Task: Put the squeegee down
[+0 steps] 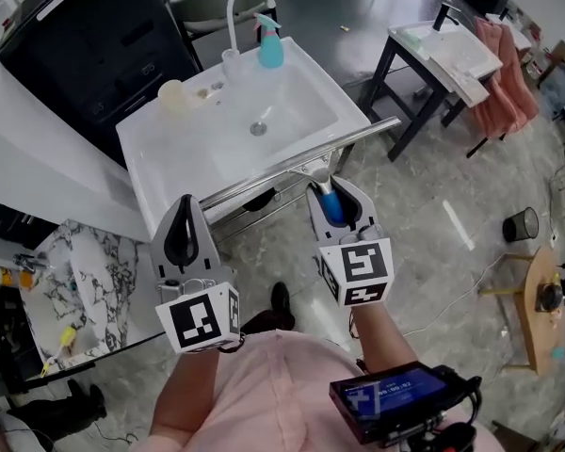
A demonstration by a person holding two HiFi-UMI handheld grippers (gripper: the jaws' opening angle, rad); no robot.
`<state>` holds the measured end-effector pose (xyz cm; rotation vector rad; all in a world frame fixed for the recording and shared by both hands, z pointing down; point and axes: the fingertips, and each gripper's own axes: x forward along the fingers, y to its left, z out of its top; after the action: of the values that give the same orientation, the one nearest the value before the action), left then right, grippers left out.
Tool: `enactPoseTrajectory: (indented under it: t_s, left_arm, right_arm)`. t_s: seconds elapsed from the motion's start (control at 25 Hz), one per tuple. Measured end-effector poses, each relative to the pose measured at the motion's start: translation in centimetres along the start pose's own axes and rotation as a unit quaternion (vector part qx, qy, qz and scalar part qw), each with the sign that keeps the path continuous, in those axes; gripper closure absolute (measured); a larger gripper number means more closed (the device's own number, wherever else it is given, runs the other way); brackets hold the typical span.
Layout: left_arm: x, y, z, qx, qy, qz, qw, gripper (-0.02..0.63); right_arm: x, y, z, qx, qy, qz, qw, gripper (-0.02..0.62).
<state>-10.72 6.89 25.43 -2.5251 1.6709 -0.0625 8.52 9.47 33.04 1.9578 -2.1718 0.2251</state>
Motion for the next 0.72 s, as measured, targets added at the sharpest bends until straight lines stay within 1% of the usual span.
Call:
enactPoseTrajectory:
  t_s: [0.16, 0.32, 0.56, 0.72]
  left_arm:
    - [3.7, 1.1, 0.5, 0.003, -0.013, -0.005, 0.9999, 0.597]
    - [5.7, 2.2, 0.8, -0.001, -0.021, -0.002, 0.9998, 0.597]
    - [7.6, 3.0, 0.3, 0.002, -0.017, 0.004, 0.9998, 0.597]
    - [9.4, 3.3, -0.9, 0.007, -0.002, 0.013, 0.9999, 0.597]
  right_arm:
    - [3.4, -1.0, 1.8, -0.007, -0.009, -0.004, 1.0, 0.476]
    - [5.7, -1.5, 3.0, -0.012, -0.012, -0.006, 1.0, 0.476]
    - [8.3, -1.8, 4.0, -0.018, -0.015, 0.004, 1.0, 0.476]
    - [10.8, -2.5, 3.6, -0.014, -0.009, 0.015, 1.0, 0.476]
